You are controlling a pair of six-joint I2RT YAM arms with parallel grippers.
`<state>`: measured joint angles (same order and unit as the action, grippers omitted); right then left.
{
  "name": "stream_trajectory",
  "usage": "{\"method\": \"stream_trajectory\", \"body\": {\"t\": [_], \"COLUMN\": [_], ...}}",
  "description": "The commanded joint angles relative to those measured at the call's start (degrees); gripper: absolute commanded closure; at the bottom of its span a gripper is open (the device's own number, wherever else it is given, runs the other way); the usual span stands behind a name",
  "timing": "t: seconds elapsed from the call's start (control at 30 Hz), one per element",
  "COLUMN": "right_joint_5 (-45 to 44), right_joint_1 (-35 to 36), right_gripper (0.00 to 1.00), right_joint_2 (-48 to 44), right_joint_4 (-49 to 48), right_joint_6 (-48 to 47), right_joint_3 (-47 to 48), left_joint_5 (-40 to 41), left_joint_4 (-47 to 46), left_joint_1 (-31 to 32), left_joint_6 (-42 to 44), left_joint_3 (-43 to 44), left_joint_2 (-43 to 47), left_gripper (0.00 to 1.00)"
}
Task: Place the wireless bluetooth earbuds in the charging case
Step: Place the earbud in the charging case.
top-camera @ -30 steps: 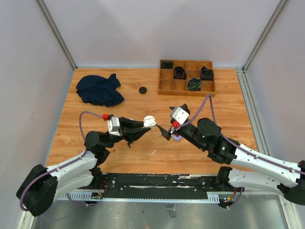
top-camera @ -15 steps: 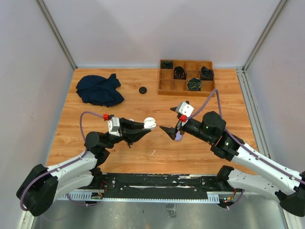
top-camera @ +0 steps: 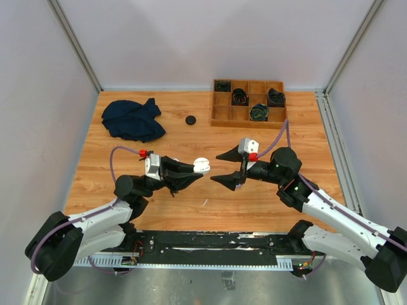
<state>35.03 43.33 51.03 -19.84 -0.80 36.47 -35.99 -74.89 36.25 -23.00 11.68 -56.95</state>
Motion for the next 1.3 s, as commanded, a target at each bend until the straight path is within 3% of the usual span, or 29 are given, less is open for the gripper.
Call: {"method": "stream_trajectory", "body": {"t": [0.0, 0.2, 0.33, 1.27], "right_joint_5": [5.99, 8.31, 9.66, 14.54], "right_joint_1": [-1.28, -1.25, -1.26, -1.26], "right_gripper": [0.33, 0.54, 0.62, 0.69], "right_joint_2": [1.07, 3.6, 4.78, 8.63], "right_joint_4": [-9.75, -13.29, -16.31, -26.76], "right_joint_6": [2.77, 5.11, 6.92, 15.74], "right_joint_3": [-1.35, -1.06, -1.3, -1.14], "left_joint_5": [-1.47, -2.08, -2.6, -3.27], "left_joint_4": [-5.12, -5.13, -6.16, -12.4], "left_joint_1": [0.49, 0.49, 0.5, 1.13], "left_joint_6": [-2.21, -2.64, -3.47, -7.48], "left_joint_3": [2.23, 3.11, 3.42, 4.12], "left_joint_2": [-0.44, -0.76, -1.47, -4.1], "left_gripper": [1.0, 1.0, 1.0, 1.0]}}
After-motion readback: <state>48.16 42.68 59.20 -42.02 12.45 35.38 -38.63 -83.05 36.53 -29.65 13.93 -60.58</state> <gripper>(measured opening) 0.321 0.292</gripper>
